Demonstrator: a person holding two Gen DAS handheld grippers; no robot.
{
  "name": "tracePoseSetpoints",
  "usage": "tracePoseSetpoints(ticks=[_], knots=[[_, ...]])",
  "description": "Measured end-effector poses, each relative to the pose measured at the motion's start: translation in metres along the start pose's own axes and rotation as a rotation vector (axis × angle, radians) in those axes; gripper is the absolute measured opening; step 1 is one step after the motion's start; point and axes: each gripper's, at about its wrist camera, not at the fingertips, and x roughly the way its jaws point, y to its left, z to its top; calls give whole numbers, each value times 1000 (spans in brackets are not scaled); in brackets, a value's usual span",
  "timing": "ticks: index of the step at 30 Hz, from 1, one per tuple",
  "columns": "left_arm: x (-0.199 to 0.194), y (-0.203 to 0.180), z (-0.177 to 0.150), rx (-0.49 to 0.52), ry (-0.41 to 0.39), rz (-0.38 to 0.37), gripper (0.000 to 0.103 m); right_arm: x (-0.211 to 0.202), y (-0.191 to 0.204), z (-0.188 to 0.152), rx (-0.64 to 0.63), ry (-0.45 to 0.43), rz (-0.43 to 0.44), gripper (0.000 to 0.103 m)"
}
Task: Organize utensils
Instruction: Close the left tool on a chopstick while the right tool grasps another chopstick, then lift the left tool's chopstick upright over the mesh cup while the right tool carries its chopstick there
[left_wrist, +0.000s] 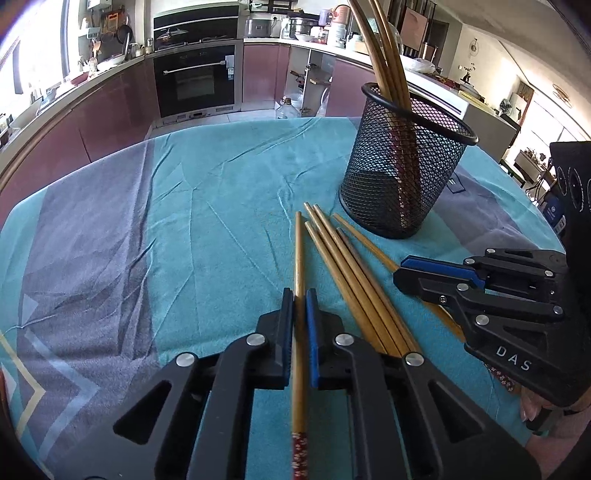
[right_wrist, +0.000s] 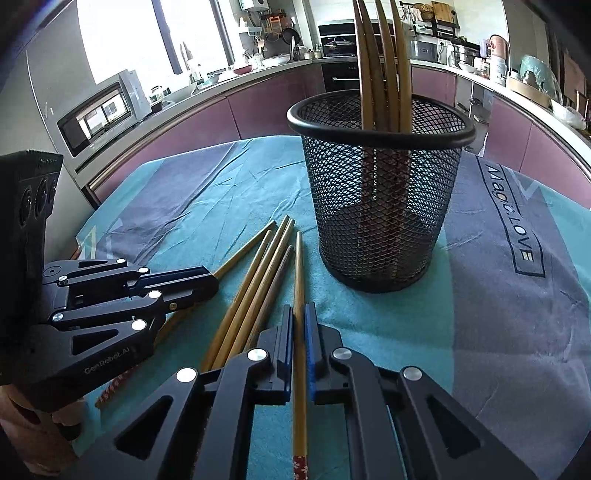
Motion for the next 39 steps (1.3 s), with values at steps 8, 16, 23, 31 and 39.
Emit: tracePoseSetpoints(ticks=[8, 16, 23, 31, 39], knots=[[-13, 4, -2, -18, -18, -31, 8, -22, -6, -1, 13, -36, 44, 5], [-36, 12, 3, -45, -59, -95, 8, -47, -9, -1, 26, -90, 102, 5], [-67, 12, 12, -49, -122, -182, 8, -74, -17, 6, 58, -158, 167, 5], [-106, 6, 21, -35, -207, -232, 7, -99, -22, 13, 57, -236, 176, 5], [-141, 7, 29, -27, -287, -273, 7, -120, -28, 22, 57, -306, 178, 5]])
